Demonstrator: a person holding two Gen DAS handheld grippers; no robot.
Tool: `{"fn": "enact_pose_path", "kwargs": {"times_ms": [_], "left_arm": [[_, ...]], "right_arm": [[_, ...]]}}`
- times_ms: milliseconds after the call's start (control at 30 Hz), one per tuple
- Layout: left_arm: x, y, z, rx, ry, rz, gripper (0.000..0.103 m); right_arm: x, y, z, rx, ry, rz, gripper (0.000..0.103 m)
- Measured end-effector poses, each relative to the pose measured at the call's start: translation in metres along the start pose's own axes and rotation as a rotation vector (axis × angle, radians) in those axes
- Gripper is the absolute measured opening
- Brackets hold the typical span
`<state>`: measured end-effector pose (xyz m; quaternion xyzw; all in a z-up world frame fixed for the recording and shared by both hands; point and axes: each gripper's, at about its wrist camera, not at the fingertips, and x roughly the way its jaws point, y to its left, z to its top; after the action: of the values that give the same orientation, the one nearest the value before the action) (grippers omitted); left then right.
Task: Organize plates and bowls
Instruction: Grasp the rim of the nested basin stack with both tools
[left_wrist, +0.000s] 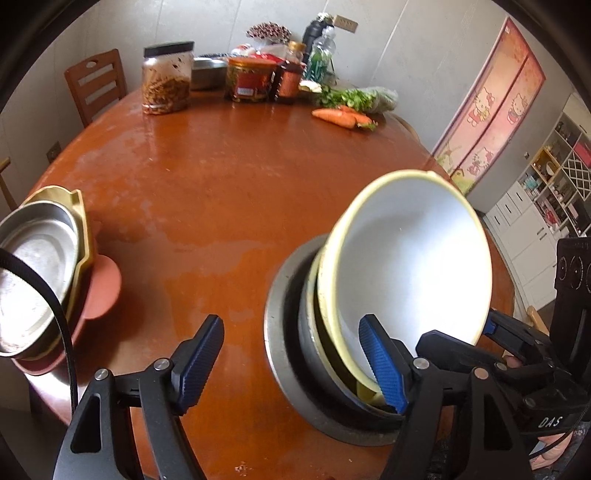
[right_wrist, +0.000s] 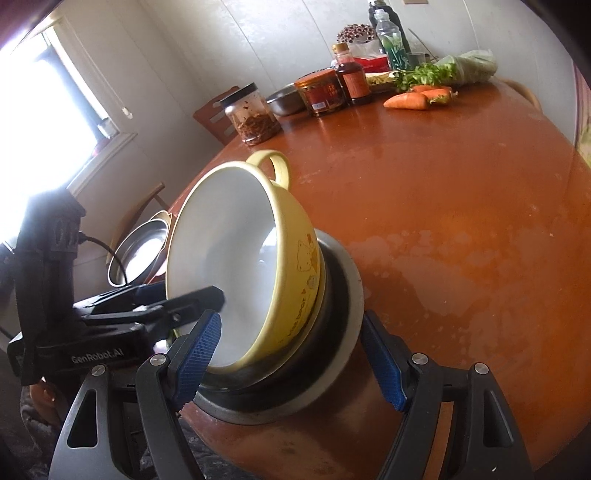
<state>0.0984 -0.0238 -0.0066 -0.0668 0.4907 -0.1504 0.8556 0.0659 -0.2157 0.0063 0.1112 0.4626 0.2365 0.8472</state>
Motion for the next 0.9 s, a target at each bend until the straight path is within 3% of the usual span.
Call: {"fn": "enact_pose_path", "kwargs": {"times_ms": [100, 167, 433, 900], "left_arm": [[0.006, -0.004, -0.001, 0.008, 0.029, -0.049, 0.073], [0.007, -0.007, -0.002, 0.007, 0.036, -0.08, 0.062], [0.007, -0.01, 0.006, 0.016, 0.033, -0.045, 0.062], [-0.031, 0.003, 0.025, -0.003, -0.049, 0.006, 0.062]], "right_arm": [[0.0, 0.001, 0.0, -0.003, -0.002, -0.001, 0.078], [0.001, 0.001, 0.001, -0.005, -0.004, -0.004, 0.077], [0.006, 0.003, 0.006, -0.011, -0.001, -0.015, 0.074], [-0.001, 0.029, 0.035, -0.08, -0.045, 0.03, 0.074]]}}
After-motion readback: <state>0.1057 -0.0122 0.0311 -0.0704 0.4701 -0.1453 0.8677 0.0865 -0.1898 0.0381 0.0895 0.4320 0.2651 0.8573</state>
